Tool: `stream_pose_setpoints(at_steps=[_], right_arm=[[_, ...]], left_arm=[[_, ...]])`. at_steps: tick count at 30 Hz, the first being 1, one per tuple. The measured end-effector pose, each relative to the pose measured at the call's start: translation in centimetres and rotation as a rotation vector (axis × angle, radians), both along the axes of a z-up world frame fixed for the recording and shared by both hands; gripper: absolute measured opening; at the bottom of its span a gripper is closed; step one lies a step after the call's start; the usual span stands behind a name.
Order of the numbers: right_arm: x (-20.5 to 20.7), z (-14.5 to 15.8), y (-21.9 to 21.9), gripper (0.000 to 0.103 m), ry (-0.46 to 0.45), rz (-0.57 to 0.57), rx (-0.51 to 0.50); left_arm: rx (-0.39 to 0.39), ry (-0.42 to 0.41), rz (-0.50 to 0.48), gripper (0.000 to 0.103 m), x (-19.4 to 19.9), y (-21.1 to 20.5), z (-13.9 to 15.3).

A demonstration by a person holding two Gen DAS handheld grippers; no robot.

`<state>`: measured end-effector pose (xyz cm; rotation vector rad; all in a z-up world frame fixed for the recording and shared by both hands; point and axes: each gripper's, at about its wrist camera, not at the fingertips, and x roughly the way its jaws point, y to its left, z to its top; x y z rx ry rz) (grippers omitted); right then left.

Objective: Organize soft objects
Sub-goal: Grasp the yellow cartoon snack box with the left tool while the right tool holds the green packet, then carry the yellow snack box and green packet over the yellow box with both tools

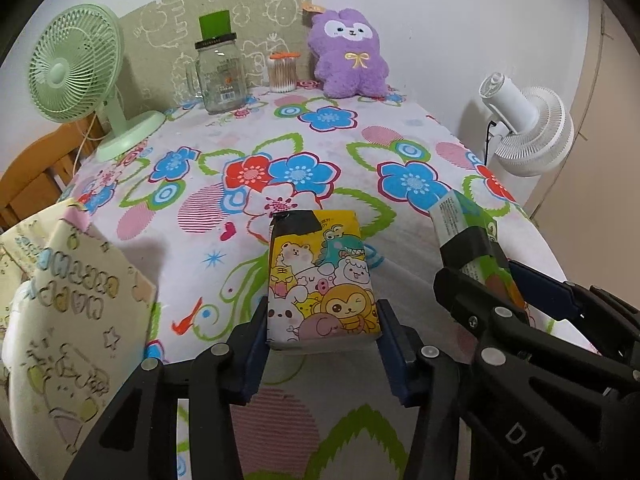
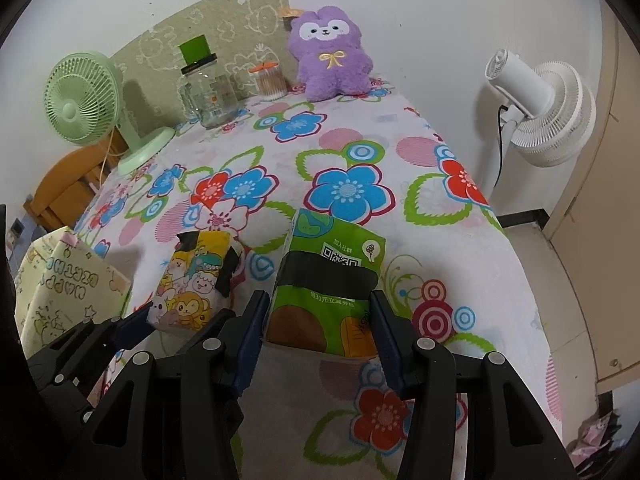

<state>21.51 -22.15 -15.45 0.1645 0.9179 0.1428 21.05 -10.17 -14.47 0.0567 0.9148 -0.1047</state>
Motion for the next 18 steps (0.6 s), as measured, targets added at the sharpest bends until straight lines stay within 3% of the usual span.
stream_pose_setpoints(at_steps=[18], right_arm=[[-4.4, 3.7, 1.2, 0.054, -0.078, -0.007, -0.027]], left_arm=[[-0.012, -0.079, -0.005, 0.051, -4.5, 1.3, 3.5]])
